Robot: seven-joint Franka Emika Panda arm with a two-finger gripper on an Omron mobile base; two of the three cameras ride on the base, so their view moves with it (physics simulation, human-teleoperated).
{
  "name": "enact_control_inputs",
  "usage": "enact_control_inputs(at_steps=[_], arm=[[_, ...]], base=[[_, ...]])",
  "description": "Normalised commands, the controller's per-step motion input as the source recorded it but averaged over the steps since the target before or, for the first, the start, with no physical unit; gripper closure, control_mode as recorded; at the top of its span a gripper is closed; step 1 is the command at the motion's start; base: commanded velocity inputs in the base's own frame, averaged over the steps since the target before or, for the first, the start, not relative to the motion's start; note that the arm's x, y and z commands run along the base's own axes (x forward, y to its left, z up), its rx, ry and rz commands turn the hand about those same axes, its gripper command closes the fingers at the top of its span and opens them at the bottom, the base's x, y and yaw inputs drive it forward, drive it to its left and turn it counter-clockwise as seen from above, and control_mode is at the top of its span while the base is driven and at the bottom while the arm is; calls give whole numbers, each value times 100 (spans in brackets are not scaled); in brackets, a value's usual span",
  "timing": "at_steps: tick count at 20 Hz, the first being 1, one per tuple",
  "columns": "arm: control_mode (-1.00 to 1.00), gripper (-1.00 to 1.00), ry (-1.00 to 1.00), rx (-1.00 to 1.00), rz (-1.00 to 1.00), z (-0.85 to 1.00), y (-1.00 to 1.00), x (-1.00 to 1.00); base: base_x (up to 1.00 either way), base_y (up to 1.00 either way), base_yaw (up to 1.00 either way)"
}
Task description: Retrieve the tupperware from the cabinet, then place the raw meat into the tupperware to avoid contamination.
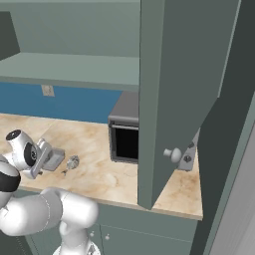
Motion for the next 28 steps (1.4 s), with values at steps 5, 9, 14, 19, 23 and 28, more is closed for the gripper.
enact_control_inputs(at_steps=[5,9,14,19,23,28], arm=[[-100,-100,0,0,0,8,0,-1],[-100,-100,0,14,-4,54,-8,-2],[-100,-100,-3,17,-11,54,-7,-5],[-100,-100,1,6,-29,18,-39,0],[-100,-100,1,0,-40,0,-33,0],[-100,-100,2,3,-36,14,-44,0]], base=[[0,0,0],[0,0,0],[0,0,0],[0,0,0],[0,0,0],[0,0,0]])
